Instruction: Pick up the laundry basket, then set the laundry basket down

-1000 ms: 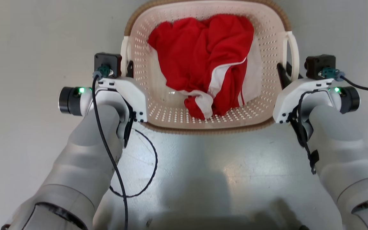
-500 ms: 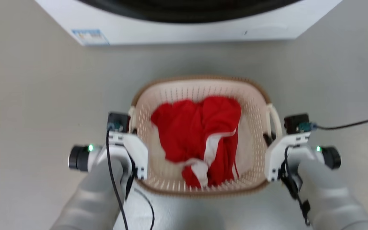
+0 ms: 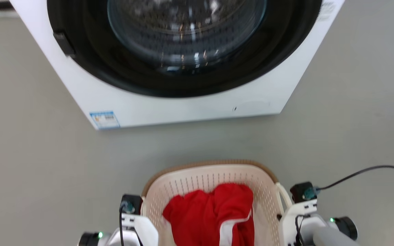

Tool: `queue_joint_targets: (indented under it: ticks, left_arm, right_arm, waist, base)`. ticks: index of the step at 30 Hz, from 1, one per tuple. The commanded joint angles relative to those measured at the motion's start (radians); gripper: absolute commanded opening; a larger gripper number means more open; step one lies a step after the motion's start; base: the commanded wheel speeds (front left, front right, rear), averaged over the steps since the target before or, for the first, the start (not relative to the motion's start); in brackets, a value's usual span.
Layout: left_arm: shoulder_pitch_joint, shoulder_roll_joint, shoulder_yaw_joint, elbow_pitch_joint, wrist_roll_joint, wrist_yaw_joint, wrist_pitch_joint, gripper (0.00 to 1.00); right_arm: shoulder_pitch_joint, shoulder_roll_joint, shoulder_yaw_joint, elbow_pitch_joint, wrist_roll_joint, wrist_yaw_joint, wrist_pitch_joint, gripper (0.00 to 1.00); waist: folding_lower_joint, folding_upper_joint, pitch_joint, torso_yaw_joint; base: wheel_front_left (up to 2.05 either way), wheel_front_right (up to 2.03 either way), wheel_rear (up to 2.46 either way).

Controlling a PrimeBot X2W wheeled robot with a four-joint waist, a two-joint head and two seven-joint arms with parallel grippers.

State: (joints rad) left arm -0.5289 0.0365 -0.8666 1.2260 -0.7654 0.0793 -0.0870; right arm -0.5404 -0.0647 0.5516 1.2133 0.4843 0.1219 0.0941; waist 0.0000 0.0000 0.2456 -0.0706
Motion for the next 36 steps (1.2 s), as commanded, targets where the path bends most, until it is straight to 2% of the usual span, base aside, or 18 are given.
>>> queue_joint_targets:
  ticks: [1, 9, 15, 36]
  left_arm:
    - [0.018, 0.014, -0.001, -0.023, -0.007, -0.003, -0.004, 0.0]
    - [0.121, 0.014, -0.043, -0.048, -0.048, 0.013, 0.017, 0.0]
    - [0.158, 0.014, -0.074, -0.065, -0.068, 0.027, 0.024, 0.0]
    - [0.155, 0.014, -0.116, -0.064, -0.134, 0.041, 0.008, 0.0]
  right_arm:
    - [0.027, 0.014, 0.041, -0.029, 0.006, 0.009, 0.006, 0.0]
    - [0.114, 0.014, 0.134, -0.066, 0.042, 0.009, 0.041, 0.0]
    - [0.151, 0.014, 0.186, -0.087, 0.063, 0.009, 0.059, 0.0]
    - [0.144, 0.014, 0.24, -0.078, 0.107, 0.009, 0.052, 0.0]
  waist:
    - [0.0001, 0.0, -0.092, -0.028]
    - [0.0001, 0.0, -0.213, -0.043]
    - [0.0001, 0.0, -0.25, -0.042]
    - [0.0001, 0.0, -0.267, -0.035]
  base:
    - [0.0, 0.0, 0.0]
    - [0.0, 0.0, 0.0]
    - [0.0, 0.0, 0.0]
    - [0.0, 0.0, 0.0]
